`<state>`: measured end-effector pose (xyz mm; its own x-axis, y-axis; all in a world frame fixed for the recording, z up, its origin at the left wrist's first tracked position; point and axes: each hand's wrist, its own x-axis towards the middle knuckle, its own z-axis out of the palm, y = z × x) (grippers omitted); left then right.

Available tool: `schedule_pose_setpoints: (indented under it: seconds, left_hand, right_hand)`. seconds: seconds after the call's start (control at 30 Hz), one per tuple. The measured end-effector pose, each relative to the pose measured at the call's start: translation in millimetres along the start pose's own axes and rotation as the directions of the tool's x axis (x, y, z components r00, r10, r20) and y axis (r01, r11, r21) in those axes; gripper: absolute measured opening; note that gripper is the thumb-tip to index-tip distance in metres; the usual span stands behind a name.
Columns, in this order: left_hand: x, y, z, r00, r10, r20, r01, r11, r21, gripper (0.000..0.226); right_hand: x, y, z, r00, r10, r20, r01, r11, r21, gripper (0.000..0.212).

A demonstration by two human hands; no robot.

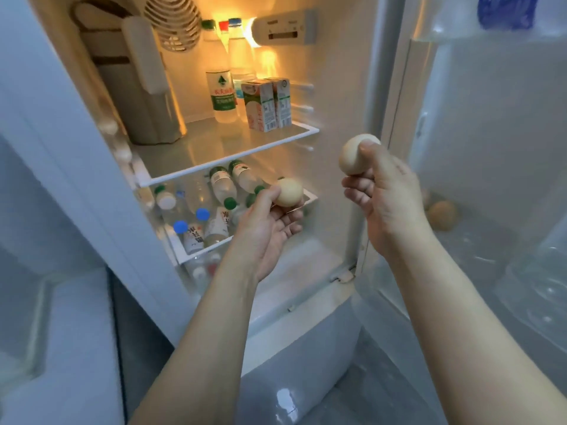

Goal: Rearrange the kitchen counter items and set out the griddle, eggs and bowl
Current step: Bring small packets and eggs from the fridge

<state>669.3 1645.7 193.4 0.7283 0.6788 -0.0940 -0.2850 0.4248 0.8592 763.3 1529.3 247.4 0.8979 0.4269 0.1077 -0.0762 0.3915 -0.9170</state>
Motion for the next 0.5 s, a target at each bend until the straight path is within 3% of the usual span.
schedule_pose_setpoints:
  seconds: [0.1, 0.27, 0.4, 0.5]
  left_hand:
    - [-33, -1, -18, 0.993, 0.046, -0.108, -0.046, 0.999, 0.004, 0.029]
    - [-95, -7, -59, 0.939, 0.093, -0.332, -0.090, 0.996, 0.024, 0.037]
    - [-156, -12, -89, 0.860, 0.142, -0.491, -0.130, 0.990, 0.059, 0.034]
    - [-208, -11, -109, 0.786, 0.185, -0.591, -0.177, 0.982, 0.072, 0.034]
  right_hand:
    - [-16, 14, 10, 0.992, 0.056, 0.111, -0.059, 0.998, 0.019, 0.014]
    - [-59, 45, 28, 0.936, 0.163, 0.312, -0.172, 0.985, 0.004, 0.013]
    - [-108, 66, 48, 0.847, 0.257, 0.465, -0.268, 0.963, -0.044, 0.014]
    - [-152, 77, 64, 0.748, 0.318, 0.582, -0.330, 0.940, -0.089, 0.026]
